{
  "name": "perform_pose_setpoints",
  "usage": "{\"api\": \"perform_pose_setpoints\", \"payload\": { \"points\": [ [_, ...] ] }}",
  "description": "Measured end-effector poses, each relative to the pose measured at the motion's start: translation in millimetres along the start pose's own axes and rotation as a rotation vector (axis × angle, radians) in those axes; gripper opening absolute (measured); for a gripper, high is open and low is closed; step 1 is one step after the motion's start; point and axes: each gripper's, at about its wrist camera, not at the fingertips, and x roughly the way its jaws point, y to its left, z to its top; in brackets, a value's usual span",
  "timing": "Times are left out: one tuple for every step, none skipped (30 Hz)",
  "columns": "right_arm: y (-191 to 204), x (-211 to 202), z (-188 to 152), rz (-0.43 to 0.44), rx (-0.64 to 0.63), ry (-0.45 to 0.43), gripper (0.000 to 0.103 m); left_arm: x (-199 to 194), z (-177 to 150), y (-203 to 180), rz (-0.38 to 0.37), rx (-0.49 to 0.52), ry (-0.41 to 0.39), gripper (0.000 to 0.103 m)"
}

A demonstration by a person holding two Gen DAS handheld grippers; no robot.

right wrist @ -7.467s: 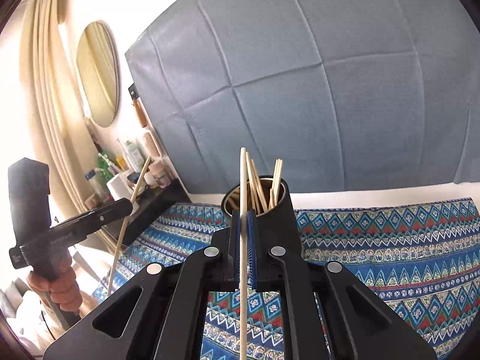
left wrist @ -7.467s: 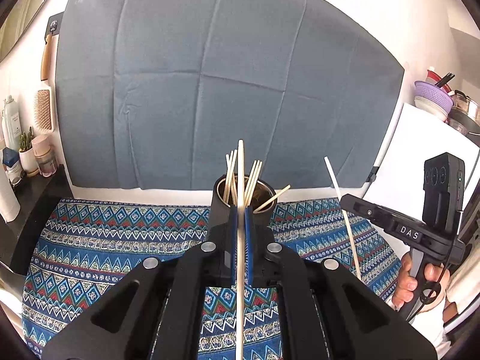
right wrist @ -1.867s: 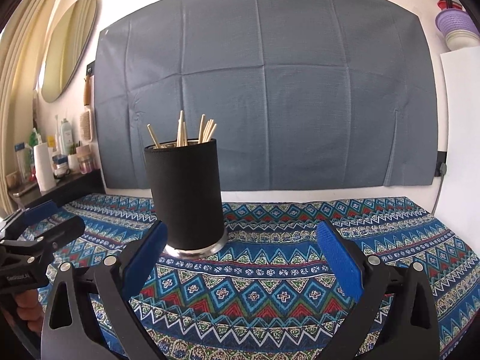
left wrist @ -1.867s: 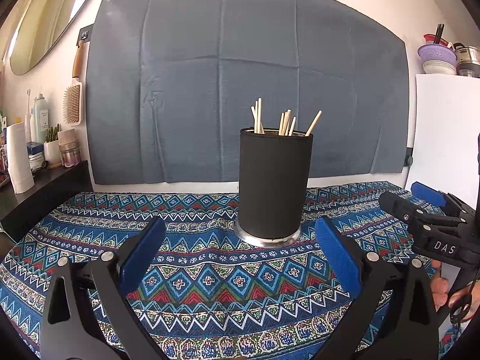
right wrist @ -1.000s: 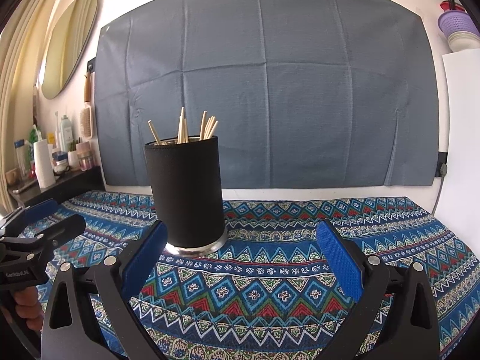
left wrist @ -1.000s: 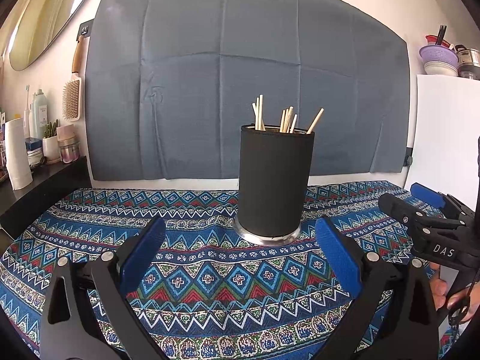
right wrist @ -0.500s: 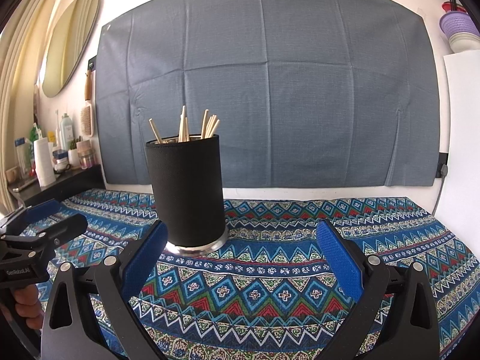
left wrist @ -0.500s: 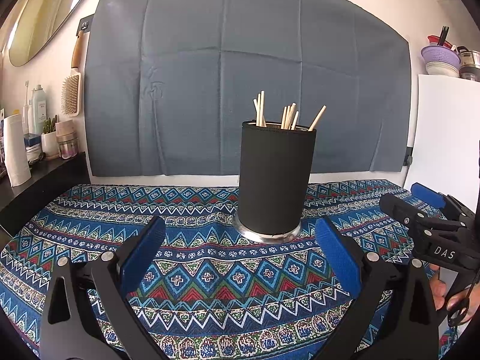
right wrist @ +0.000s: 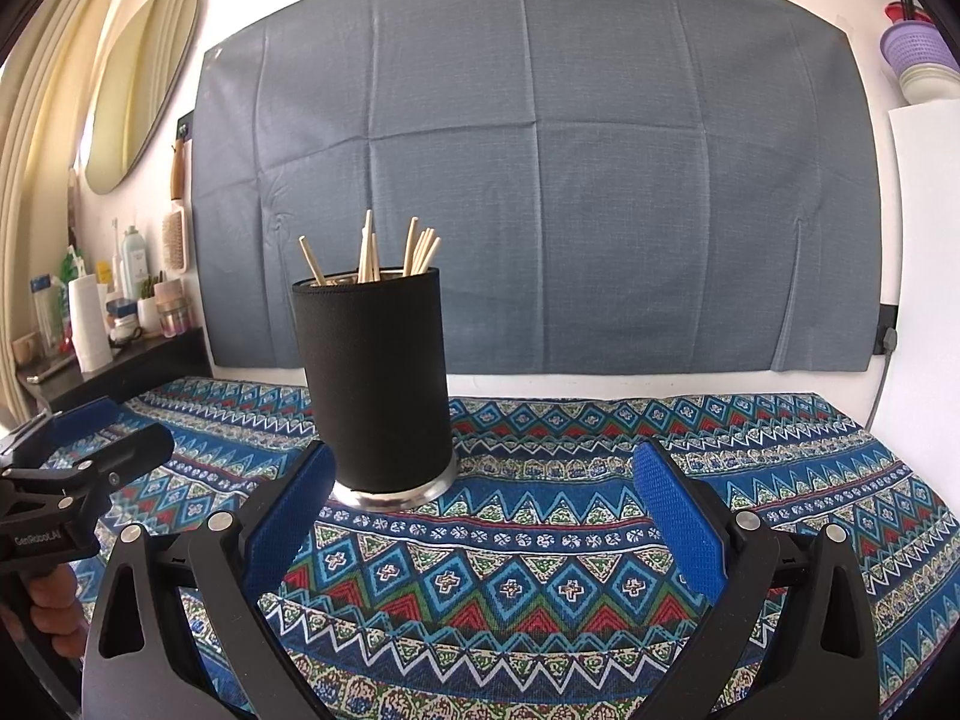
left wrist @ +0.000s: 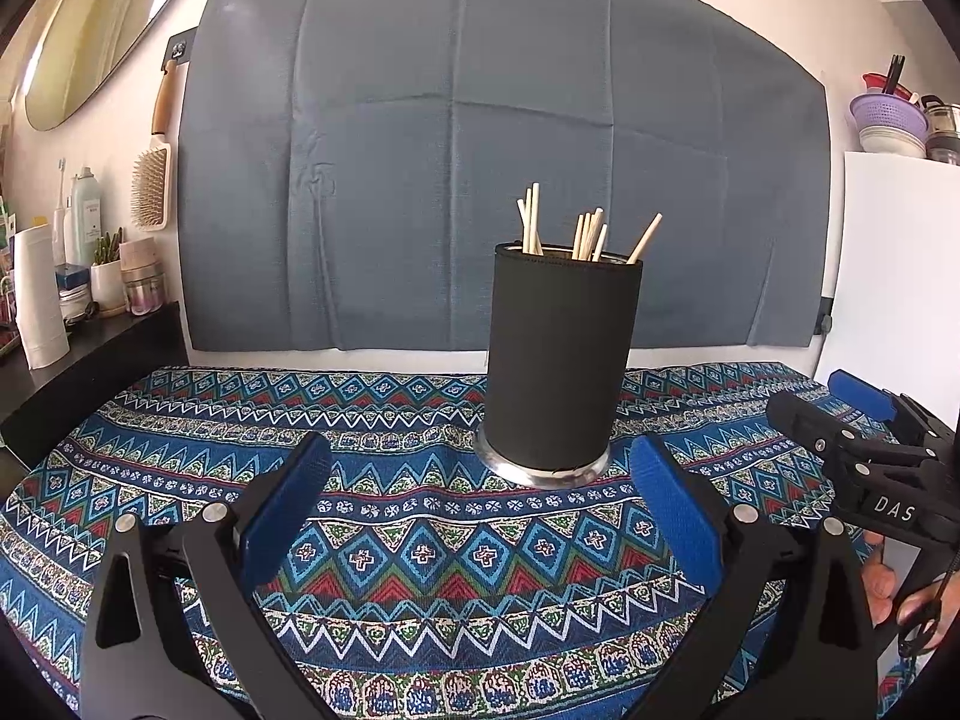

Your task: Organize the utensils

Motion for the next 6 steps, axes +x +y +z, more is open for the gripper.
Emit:
{"api": "perform_pose_setpoints", "payload": {
  "points": [
    [0.0, -0.1, 0.0, 0.0, 0.0, 0.0, 0.095, 0.5, 0.1, 0.3, 0.001, -0.003, 0.003, 0.098],
    [0.0, -0.1, 0.0, 0.0, 0.0, 0.0, 0.095, 1.1, 0.2, 1.0, 0.002, -0.006, 0.006, 0.097],
    [0.1, -0.1, 0.0, 0.0, 0.0, 0.0, 0.095, 1.9, 0.4, 1.7, 0.0, -0.009, 0.01, 0.097],
    [0.1, -0.1, 0.0, -0.001, 0.0, 0.0, 0.095, 2.4, 0.4, 2.3, -0.003, -0.012, 0.013, 0.097],
    [0.1, -0.2, 0.0, -0.001, 0.0, 0.0, 0.095, 3.0, 0.5, 3.0, -0.003, -0.015, 0.016, 0.097],
    [0.1, -0.2, 0.0, -0.001, 0.0, 0.0, 0.095, 3.3, 0.4, 3.4, -0.002, -0.017, 0.018, 0.098]
  ]
}}
